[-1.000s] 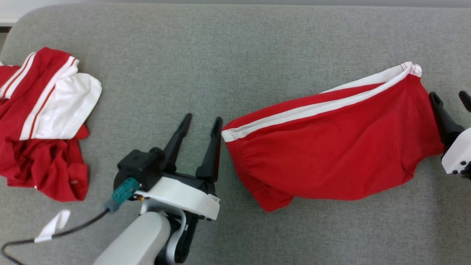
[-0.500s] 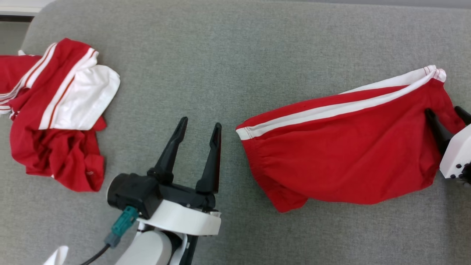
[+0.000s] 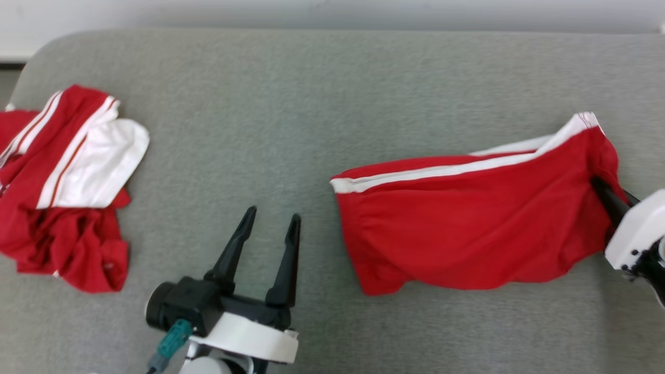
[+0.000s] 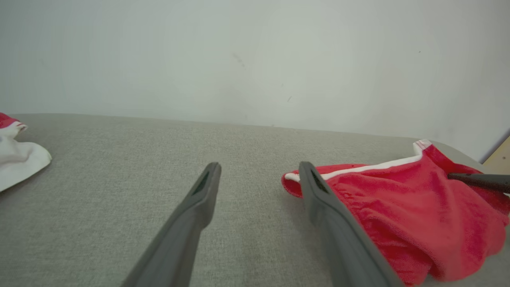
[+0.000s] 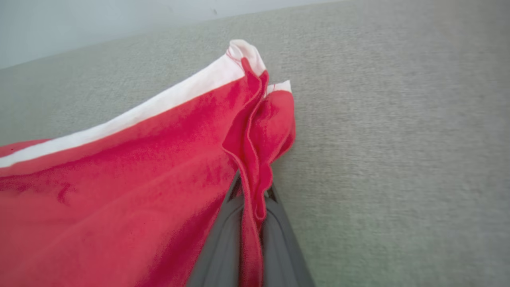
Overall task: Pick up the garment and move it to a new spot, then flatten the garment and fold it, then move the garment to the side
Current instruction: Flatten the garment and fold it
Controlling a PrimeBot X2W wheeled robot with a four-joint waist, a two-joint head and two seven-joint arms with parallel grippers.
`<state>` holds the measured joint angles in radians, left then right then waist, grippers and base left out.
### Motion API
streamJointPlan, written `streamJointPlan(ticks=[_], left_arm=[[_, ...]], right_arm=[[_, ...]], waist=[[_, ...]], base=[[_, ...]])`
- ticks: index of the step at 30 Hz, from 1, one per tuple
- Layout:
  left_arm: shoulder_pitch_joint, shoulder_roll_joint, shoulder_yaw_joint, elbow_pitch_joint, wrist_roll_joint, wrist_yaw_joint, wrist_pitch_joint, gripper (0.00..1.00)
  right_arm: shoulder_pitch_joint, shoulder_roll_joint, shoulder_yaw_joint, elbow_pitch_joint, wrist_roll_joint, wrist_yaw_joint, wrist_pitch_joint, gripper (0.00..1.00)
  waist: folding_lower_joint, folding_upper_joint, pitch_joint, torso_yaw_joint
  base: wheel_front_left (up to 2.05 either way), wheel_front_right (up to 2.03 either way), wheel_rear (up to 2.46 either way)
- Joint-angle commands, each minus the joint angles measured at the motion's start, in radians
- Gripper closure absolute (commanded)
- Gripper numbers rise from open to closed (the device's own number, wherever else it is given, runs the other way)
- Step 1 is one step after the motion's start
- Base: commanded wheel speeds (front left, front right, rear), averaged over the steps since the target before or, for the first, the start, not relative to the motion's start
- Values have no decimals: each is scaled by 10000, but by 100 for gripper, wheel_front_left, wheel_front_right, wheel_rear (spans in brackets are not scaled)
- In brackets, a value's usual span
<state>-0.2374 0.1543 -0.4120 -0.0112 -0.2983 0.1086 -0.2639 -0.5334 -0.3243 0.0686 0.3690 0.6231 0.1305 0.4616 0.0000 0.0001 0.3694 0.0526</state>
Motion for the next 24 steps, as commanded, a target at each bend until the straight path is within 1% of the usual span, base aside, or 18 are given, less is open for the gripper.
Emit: streamJointPlan(ticks=[1,8,11,12,16,20,24], left_arm=[[151,26,69,26,143,-44,-4,0],[793,158,403,248,449,-323,-4,0],[968,161,495,318,554,-444,-3,0],[1016,129,548,374,600,-517,-5,0],[1080,27,554,494,728,-644,-5,0],[1044,-66,526,590,816,-741,-5,0],[1026,-204,518,721,861,-879,-5,0]], right_arm=[[145,-106,-101,68,65,1,-52,100],[930,-297,-1002,413,264,1,-352,100],[1120,-338,-1473,654,144,1,-529,100],[1162,-367,-1768,785,54,1,-656,100],[1000,-291,-2151,777,-175,1,-804,100],[774,-252,-2190,490,-392,1,-780,100],[600,12,-1655,-247,-542,1,-467,100]], waist=[[0,-1,-302,-325],[0,-1,-817,-913],[0,-1,-913,-1042],[0,-1,-950,-1085],[0,-1,-991,-1096],[0,-1,-1017,-992],[0,-1,-1090,-779]], base=[[0,0,0],[0,0,0],[0,0,0],[0,0,0],[0,0,0],[0,0,0],[0,0,0]])
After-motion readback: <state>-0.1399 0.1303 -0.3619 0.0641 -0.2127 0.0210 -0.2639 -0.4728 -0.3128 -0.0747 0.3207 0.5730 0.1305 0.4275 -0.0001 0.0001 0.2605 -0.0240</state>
